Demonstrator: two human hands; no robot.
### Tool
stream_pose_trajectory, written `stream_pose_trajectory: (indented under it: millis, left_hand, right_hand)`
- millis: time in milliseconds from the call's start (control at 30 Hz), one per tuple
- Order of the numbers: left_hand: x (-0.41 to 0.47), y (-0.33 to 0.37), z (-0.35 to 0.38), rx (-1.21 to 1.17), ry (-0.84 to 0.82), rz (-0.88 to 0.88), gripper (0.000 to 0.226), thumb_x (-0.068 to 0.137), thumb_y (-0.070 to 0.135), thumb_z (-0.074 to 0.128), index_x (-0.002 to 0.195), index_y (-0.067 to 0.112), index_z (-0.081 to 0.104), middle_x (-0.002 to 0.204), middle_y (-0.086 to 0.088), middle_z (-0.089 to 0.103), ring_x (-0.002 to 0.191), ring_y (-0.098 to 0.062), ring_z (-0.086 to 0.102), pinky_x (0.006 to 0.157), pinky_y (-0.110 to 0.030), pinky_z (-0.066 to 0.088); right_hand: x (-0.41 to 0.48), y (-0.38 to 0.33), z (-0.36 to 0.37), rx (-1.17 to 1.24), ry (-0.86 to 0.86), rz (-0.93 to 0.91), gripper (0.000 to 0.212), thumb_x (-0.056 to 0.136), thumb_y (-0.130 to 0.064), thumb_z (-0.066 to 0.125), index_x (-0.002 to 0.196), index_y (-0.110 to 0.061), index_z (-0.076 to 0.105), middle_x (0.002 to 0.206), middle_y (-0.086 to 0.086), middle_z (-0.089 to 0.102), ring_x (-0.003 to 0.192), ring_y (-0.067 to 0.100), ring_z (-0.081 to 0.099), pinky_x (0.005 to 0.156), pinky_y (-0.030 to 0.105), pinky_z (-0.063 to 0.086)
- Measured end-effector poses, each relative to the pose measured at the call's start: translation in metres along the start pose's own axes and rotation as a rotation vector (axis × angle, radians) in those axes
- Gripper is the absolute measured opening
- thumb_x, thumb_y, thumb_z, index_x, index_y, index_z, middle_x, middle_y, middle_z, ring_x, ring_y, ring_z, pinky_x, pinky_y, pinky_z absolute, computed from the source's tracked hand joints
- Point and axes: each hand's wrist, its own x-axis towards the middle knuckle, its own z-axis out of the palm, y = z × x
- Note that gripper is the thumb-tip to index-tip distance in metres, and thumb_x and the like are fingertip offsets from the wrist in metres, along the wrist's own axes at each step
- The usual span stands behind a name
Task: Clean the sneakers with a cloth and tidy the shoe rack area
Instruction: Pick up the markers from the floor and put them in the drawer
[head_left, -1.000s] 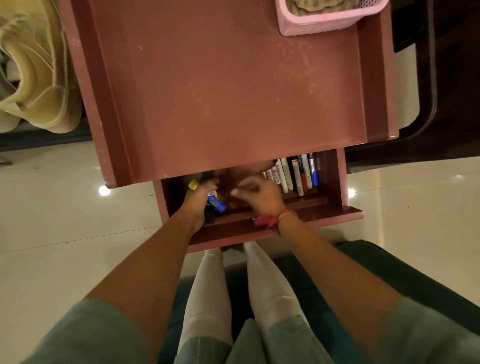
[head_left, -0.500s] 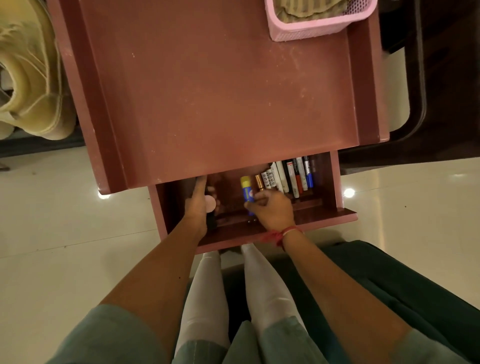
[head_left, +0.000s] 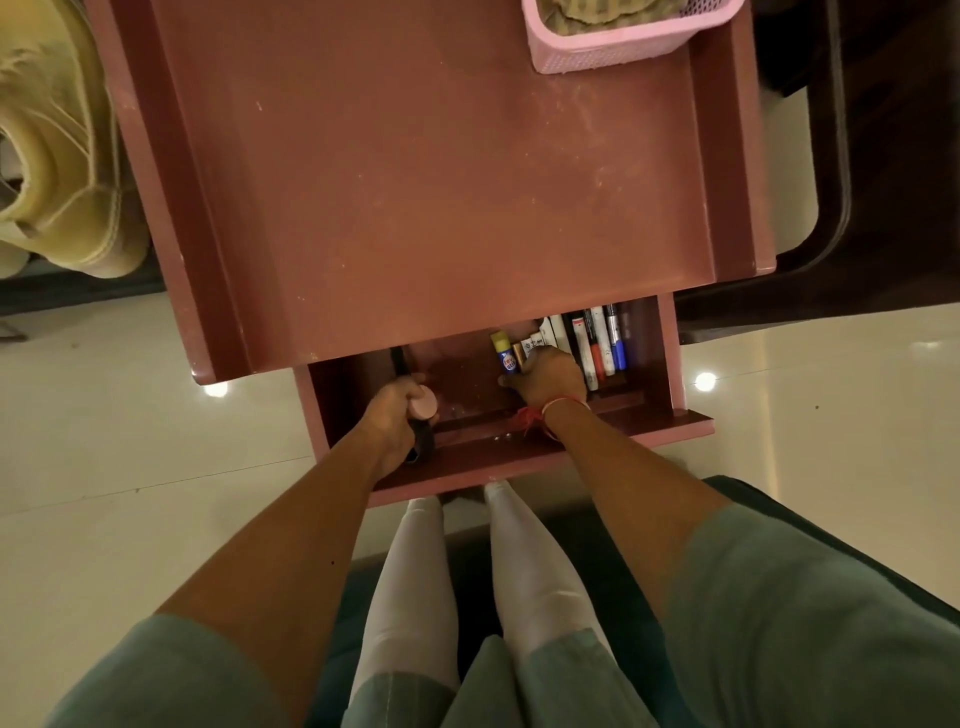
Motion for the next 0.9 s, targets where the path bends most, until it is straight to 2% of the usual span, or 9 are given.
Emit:
stream_pose_trajectory:
  millis: [100,200,267,367,467,500,633,800,900]
  left_hand:
    - [-0.001,-0.004,0.001,0.020,-0.032,-0.024,0.013,0.097,0.005,0.046,0.094,0.005,0.058,0.089,-0.008,0.058,0.076,-0.017,0.055,0.063,-0.024,0.046]
    - [0.001,-0.005,-0.001,0.061,-0.115,0.015,0.024,0.096,0.005,0.050,0.119,-0.001,0.056,0.110,-0.014,0.063,0.093,-0.022,0.061,0.068,-0.026,0.053]
    - [0.001,-0.005,-0.002,0.064,-0.165,0.053,0.023,0.096,0.004,0.050,0.118,0.002,0.057,0.108,-0.012,0.064,0.093,-0.022,0.062,0.064,-0.026,0.055]
    - [0.002,-0.005,-0.005,0.093,-0.200,0.076,0.016,0.095,0.005,0.053,0.109,0.009,0.061,0.106,-0.010,0.066,0.097,-0.022,0.062,0.071,-0.026,0.054]
    - [0.009,-0.007,-0.007,0.116,-0.170,0.064,0.024,0.096,0.013,0.054,0.119,0.006,0.059,0.115,-0.012,0.065,0.106,-0.024,0.062,0.092,-0.037,0.051]
    - [0.012,-0.008,-0.007,0.084,-0.127,0.057,0.022,0.098,0.015,0.052,0.116,0.006,0.060,0.110,-0.011,0.066,0.100,-0.023,0.063,0.090,-0.037,0.052]
    - [0.018,-0.002,-0.002,-0.031,0.046,0.000,0.026,0.102,0.014,0.042,0.086,0.012,0.062,0.083,-0.005,0.060,0.068,-0.014,0.056,0.054,-0.025,0.052]
    - [0.027,0.008,0.008,0.142,0.038,0.096,0.029,0.100,0.023,0.049,0.086,0.027,0.075,0.112,-0.003,0.067,0.098,-0.026,0.062,0.091,-0.045,0.052]
    - [0.029,0.013,0.010,0.134,0.161,0.143,0.011,0.093,0.019,0.062,0.100,0.014,0.068,0.093,0.001,0.063,0.084,-0.020,0.058,0.093,-0.038,0.049]
  right_hand:
    - [-0.012,-0.005,-0.003,0.298,-0.017,-0.104,0.032,0.070,-0.030,0.079,0.088,-0.008,0.065,0.094,0.010,0.067,0.086,0.021,0.061,0.075,0.031,0.048]
    - [-0.040,-0.020,-0.004,0.411,-0.303,-0.280,0.052,0.069,-0.023,0.080,0.117,-0.015,0.060,0.112,0.003,0.063,0.093,0.011,0.057,0.083,0.028,0.049]
    - [-0.052,-0.027,0.006,0.393,-0.352,-0.384,0.063,0.068,-0.022,0.081,0.124,-0.017,0.055,0.118,0.000,0.060,0.098,0.011,0.056,0.085,0.025,0.048]
    - [-0.050,-0.035,0.016,0.356,-0.232,-0.452,0.046,0.070,-0.019,0.078,0.113,-0.013,0.061,0.106,0.002,0.065,0.088,0.010,0.057,0.075,0.016,0.045]
    - [-0.041,-0.040,0.018,0.312,-0.165,-0.476,0.031,0.072,-0.021,0.074,0.098,-0.009,0.063,0.089,0.007,0.068,0.080,0.018,0.063,0.069,0.031,0.051]
    - [-0.037,-0.040,0.018,0.262,-0.132,-0.475,0.029,0.073,-0.022,0.073,0.096,-0.008,0.062,0.085,0.009,0.068,0.078,0.021,0.063,0.067,0.033,0.051]
    - [-0.017,-0.036,0.015,-0.035,0.048,-0.462,0.030,0.077,-0.027,0.063,0.100,-0.008,0.057,0.089,0.018,0.064,0.083,0.035,0.061,0.065,0.036,0.049]
    - [-0.004,-0.021,0.008,-0.379,0.093,-0.536,0.037,0.080,-0.033,0.063,0.109,-0.011,0.053,0.113,0.013,0.055,0.094,0.035,0.058,0.072,0.037,0.045]
    - [-0.005,-0.018,0.006,-0.304,0.116,-0.467,0.040,0.078,-0.035,0.066,0.109,-0.012,0.055,0.118,0.014,0.051,0.095,0.037,0.057,0.072,0.038,0.048]
